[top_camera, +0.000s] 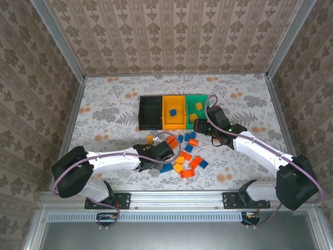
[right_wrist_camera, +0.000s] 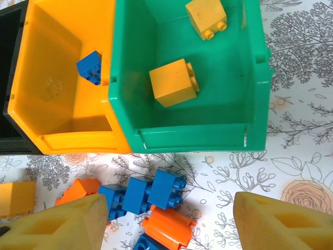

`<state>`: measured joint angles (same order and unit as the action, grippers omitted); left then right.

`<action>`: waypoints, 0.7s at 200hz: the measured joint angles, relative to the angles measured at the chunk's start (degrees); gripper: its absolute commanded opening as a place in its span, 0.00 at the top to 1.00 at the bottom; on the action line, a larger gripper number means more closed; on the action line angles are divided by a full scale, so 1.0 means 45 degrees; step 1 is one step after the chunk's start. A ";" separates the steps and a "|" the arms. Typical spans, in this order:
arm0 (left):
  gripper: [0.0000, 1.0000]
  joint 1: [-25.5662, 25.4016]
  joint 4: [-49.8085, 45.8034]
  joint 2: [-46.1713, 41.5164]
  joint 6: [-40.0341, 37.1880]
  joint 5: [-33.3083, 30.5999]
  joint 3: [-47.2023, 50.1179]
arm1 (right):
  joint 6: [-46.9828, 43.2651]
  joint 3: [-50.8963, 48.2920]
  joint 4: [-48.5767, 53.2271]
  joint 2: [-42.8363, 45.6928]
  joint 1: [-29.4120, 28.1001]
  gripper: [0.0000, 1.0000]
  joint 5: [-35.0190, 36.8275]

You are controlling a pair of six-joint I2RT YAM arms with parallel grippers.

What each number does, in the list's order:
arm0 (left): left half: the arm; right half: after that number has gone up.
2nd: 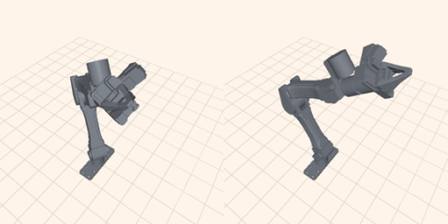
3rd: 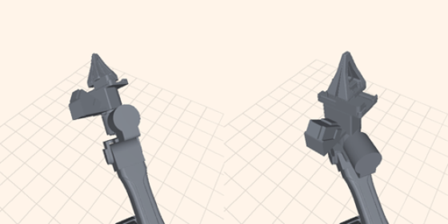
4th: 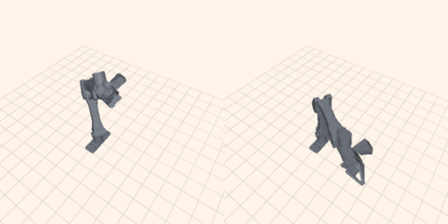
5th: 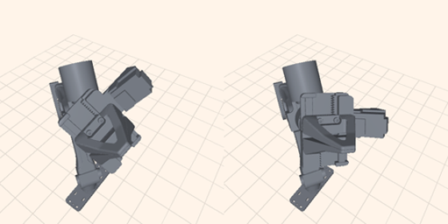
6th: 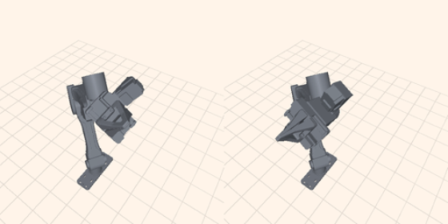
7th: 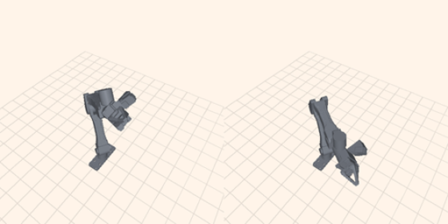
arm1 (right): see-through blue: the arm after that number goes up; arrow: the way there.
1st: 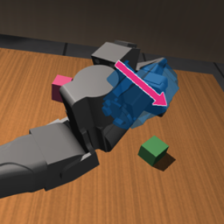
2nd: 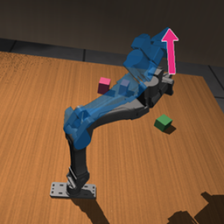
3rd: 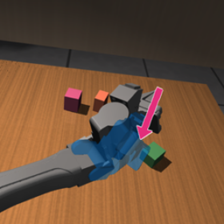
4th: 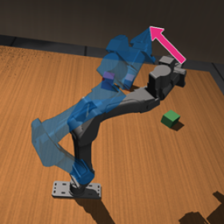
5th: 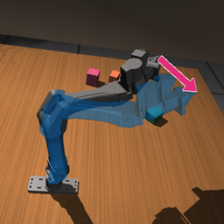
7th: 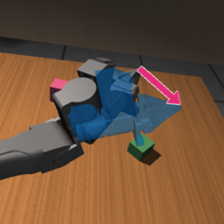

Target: Sort the legos into containers by color

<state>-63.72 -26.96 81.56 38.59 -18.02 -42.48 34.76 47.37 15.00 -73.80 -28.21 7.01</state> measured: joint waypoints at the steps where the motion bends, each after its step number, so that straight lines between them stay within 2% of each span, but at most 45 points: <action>1: 0.67 0.0000 -0.0019 -0.0024 0.0000 0.0000 -0.0015 | 0.0000 -0.0015 0.0000 0.0005 0.0010 0.33 0.0000; 29: 0.68 0.0335 -0.0379 -0.0719 -0.0325 0.0185 -0.1341 | 0.0053 -0.0321 -0.0034 0.0214 0.0146 0.33 -0.0029; 56: 0.67 0.1622 0.0015 -0.0432 -0.1146 0.0777 -0.3449 | 0.0146 -0.0617 -0.0053 0.0389 0.0189 0.33 -0.0029; 94: 0.67 0.3434 0.0908 0.2545 -0.2380 0.1525 -0.6951 | 0.0282 -0.0918 -0.0039 0.0408 0.0214 0.33 -0.0034; 140: 0.67 0.4571 0.1025 0.6033 -0.3070 0.1792 -0.9408 | 0.0282 -0.1093 -0.0015 0.0539 0.0214 0.33 -0.0044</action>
<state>-43.16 -22.35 108.71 24.77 -9.96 -84.82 36.03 42.46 14.94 -71.37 -27.24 6.81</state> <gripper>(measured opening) 0.425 0.666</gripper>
